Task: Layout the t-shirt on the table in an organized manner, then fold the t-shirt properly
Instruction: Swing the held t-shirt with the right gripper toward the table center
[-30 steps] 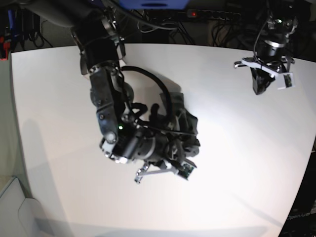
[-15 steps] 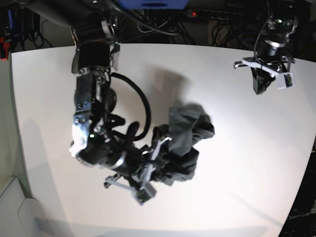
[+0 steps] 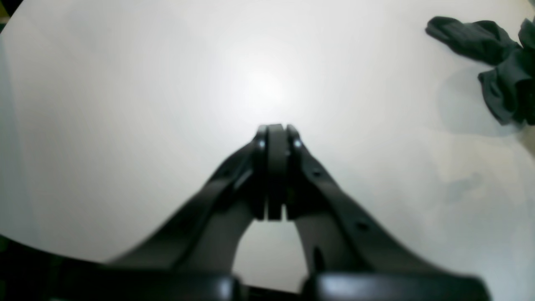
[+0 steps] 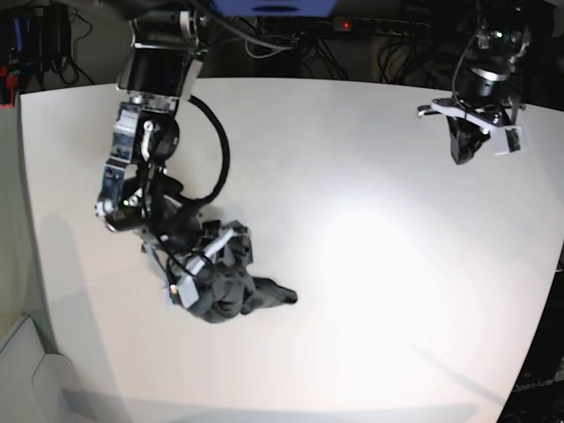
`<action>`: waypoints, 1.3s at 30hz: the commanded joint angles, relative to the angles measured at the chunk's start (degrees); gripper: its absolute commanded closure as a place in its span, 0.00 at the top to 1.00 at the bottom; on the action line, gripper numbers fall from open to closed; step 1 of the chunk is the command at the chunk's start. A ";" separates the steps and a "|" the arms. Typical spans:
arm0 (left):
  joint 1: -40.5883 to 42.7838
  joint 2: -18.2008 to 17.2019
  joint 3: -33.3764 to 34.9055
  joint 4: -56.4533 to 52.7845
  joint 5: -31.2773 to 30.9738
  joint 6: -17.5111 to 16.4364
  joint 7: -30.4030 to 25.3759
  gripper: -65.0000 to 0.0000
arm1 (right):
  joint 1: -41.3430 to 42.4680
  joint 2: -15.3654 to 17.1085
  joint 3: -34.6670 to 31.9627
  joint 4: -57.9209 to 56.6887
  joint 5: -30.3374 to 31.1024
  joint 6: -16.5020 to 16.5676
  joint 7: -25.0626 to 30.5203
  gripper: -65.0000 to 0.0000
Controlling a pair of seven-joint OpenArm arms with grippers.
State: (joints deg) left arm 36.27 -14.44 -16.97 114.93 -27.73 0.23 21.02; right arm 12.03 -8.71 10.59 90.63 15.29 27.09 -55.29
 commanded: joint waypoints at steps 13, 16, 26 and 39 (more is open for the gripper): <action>0.26 3.58 -0.21 1.15 -0.01 -0.19 -1.37 0.00 | -0.65 -0.29 -5.53 6.29 2.69 6.89 -2.60 0.00; 0.78 3.58 -0.39 1.15 -0.01 -0.19 -1.37 0.00 | -0.82 -0.04 -13.71 6.29 2.69 7.68 -3.83 0.00; 2.81 3.23 -1.80 1.15 0.08 -0.19 -1.37 0.00 | 2.25 -0.29 -28.22 6.73 2.95 7.68 -3.57 0.00; 2.28 3.76 -4.87 1.24 -0.10 -0.19 -1.37 0.01 | 6.39 -0.29 -27.42 0.67 2.95 7.68 -3.48 0.00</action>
State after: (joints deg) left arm 38.46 -10.41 -21.67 114.93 -27.59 0.19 20.99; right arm 16.91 -8.43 -16.82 90.32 17.15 34.70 -60.10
